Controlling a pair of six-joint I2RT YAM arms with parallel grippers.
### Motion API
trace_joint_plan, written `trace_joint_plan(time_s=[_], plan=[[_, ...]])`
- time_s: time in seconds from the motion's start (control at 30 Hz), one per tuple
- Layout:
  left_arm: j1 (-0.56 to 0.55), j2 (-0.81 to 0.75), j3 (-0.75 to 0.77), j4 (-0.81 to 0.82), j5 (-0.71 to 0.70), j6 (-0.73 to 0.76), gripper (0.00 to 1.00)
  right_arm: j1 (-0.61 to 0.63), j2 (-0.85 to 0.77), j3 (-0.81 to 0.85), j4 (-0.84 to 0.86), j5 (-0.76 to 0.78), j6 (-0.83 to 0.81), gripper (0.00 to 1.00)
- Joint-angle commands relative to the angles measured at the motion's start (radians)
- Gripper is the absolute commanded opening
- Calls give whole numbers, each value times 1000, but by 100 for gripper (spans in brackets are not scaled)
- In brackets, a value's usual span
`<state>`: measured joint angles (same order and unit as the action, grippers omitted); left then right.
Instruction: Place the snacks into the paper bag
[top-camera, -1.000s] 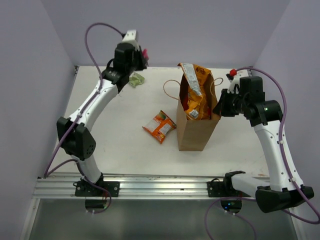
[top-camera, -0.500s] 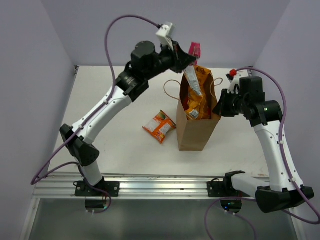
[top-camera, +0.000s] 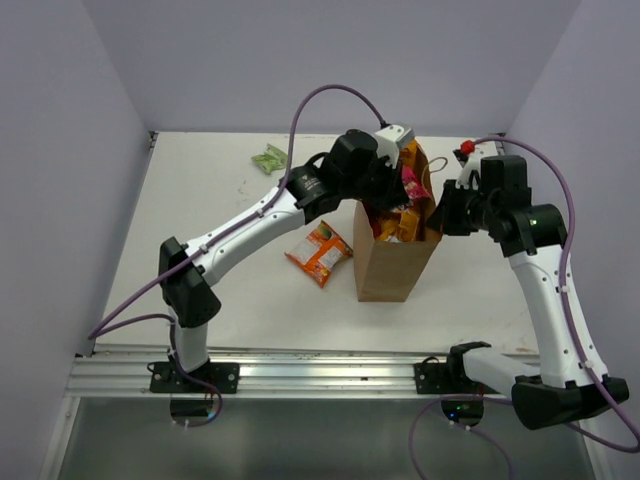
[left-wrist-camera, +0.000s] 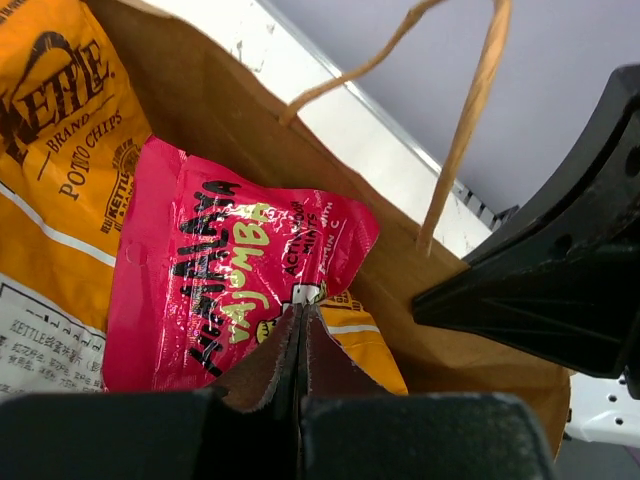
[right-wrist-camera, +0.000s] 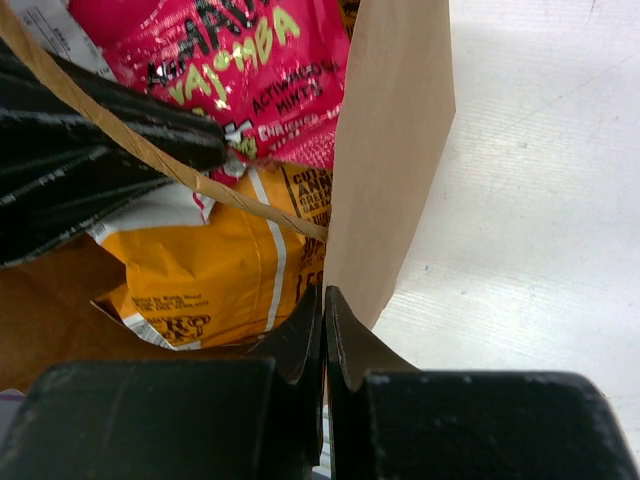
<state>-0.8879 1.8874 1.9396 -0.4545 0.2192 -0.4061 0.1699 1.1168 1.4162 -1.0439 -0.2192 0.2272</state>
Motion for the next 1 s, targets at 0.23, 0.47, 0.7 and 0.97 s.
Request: trace_joint_plan(time_s=[0.23, 0.47, 0.7, 0.97], plan=[[-22, 30, 81, -253, -146, 62, 0, 3, -51, 4, -1, -8, 7, 0], [-23, -16, 180, -165, -144, 92, 42, 3, -61, 0, -5, -2, 17, 0], [-23, -148, 289, 17, -380, 180, 100, 2, -57, 3, -7, 0, 20, 0], [184, -294, -103, -130, -622, 18, 100, 3, -61, -3, -1, 0, 24, 0]])
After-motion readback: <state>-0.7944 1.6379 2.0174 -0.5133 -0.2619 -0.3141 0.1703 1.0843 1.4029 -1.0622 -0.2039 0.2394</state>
